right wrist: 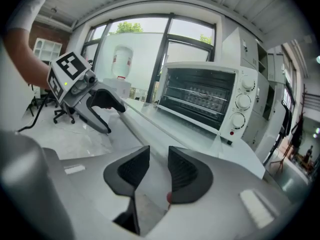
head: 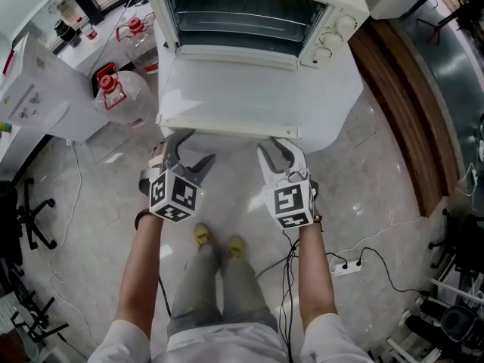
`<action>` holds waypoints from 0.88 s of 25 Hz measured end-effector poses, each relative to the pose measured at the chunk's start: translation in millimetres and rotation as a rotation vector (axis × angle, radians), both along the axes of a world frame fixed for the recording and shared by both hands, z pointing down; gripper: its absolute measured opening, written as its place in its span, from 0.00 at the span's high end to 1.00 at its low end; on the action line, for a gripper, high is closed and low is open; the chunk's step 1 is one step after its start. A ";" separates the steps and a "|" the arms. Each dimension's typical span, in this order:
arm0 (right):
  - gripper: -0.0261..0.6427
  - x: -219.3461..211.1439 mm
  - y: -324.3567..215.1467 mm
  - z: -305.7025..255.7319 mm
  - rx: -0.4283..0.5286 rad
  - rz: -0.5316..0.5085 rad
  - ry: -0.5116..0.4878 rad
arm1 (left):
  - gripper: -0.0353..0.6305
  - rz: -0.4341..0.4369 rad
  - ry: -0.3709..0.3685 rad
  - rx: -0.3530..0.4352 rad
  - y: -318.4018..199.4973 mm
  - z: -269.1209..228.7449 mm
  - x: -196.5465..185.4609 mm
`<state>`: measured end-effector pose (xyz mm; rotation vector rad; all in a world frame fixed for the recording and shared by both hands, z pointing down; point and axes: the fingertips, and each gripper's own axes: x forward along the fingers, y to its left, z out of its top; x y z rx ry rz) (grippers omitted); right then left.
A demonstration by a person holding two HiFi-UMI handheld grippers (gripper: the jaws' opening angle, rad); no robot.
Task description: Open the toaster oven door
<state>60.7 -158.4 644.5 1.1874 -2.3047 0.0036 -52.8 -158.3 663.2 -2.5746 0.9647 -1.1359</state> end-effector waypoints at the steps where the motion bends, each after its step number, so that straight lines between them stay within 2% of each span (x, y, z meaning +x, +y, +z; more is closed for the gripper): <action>1: 0.81 -0.6 0.4 -1.0 0.012 -0.009 0.015 | 0.47 -0.003 0.004 0.004 -0.2 -1.7 -0.2; 7: 0.81 -0.9 0.8 -20.8 0.058 0.020 -0.065 | 0.47 -0.019 0.026 0.032 -0.3 -15.0 -1.8; 12: 0.81 -2.9 9.2 -33.5 0.075 0.021 -0.072 | 0.46 -0.026 0.047 0.037 7.7 -25.3 -2.9; 19: 0.81 -3.5 21.3 -43.8 0.066 0.038 -0.107 | 0.46 -0.047 0.086 0.027 19.6 -35.8 -8.1; 22: 0.81 -1.4 26.8 -50.5 0.063 0.055 -0.136 | 0.47 -0.067 0.127 0.028 24.2 -44.7 -9.7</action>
